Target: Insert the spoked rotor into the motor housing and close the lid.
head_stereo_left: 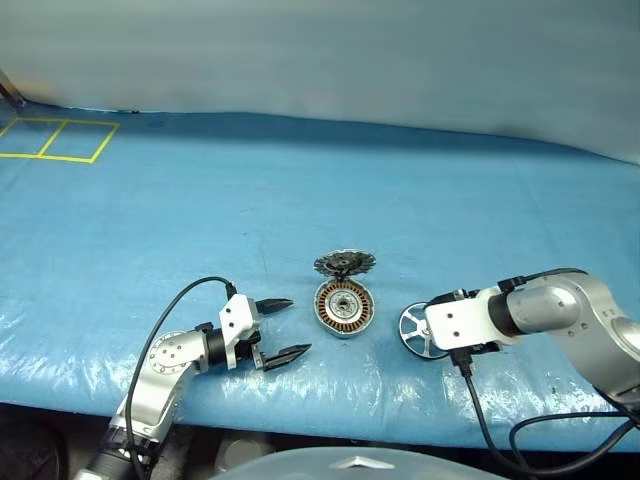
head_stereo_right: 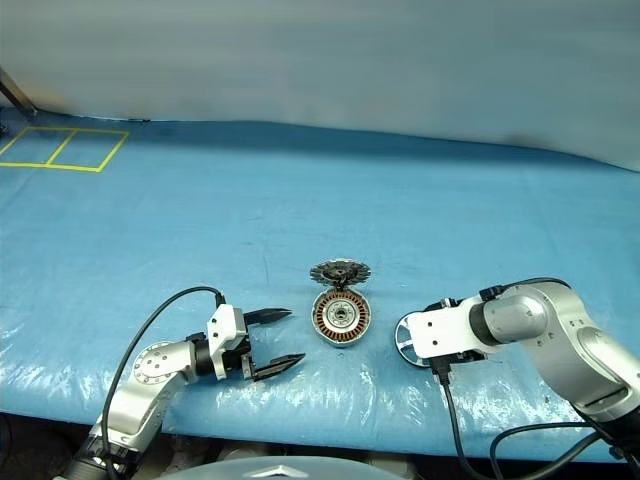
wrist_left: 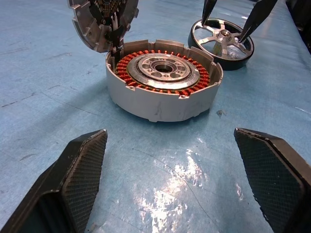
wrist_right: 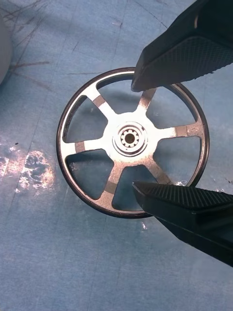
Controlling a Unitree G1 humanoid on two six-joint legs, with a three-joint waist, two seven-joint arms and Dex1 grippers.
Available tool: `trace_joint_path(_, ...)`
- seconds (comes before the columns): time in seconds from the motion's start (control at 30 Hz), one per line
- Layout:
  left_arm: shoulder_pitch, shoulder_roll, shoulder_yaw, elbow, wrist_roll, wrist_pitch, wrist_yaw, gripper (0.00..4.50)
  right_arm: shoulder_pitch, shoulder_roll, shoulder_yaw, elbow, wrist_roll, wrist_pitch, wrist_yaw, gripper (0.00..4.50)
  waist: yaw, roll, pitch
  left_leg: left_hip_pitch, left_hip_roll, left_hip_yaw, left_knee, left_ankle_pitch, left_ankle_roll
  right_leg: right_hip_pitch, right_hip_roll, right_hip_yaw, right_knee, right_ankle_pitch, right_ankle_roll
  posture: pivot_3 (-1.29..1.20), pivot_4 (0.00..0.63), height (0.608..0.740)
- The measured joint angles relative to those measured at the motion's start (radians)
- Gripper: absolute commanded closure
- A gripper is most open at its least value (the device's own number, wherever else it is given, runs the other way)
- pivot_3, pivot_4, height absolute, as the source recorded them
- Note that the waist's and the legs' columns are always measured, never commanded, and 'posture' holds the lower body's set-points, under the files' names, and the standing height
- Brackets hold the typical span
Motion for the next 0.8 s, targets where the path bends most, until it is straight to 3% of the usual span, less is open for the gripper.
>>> trace_joint_path(0.27, 0.000, 0.000, 0.000, -0.008, -0.001, -0.001, -0.005, 0.00, 0.014, 0.001, 0.004, 0.006, -0.022, -0.022, 0.001, 1.40, 0.000, 0.000, 0.000, 0.000, 0.000, 0.000, 0.000, 0.000, 0.000, 0.000, 0.000, 0.000, 0.000, 0.000, 0.000, 0.00, 0.150, 0.740)
trace_joint_path(0.37, -0.001, 0.000, 0.000, -0.018, -0.002, -0.001, -0.009, 0.00, 0.015, 0.005, 0.004, 0.012, -0.030, -0.023, 0.001, 1.98, 0.000, 0.000, 0.000, 0.000, 0.000, 0.000, 0.000, 0.000, 0.000, 0.000, 0.000, 0.000, 0.000, 0.000, 0.000, 0.00, 0.150, 0.740)
trace_joint_path(0.5, 0.000, 0.000, -0.001, -0.040, -0.004, -0.007, -0.022, 0.00, 0.022, 0.011, 0.004, 0.017, -0.043, -0.026, 0.000, 3.20, 0.000, -0.001, 0.000, 0.000, 0.000, 0.000, 0.000, 0.000, 0.000, 0.001, 0.000, 0.000, 0.000, 0.000, 0.000, 0.00, 0.150, 0.740)
trace_joint_path(0.8, 0.046, 0.013, -0.031, -0.125, -0.005, -0.024, -0.044, 0.00, 0.032, 0.036, -0.009, 0.028, -0.042, -0.017, -0.007, 3.21, -0.001, -0.003, -0.001, 0.002, 0.001, 0.000, 0.001, 0.000, 0.000, 0.002, 0.001, 0.000, 0.000, 0.000, -0.001, 0.00, 0.150, 0.740)
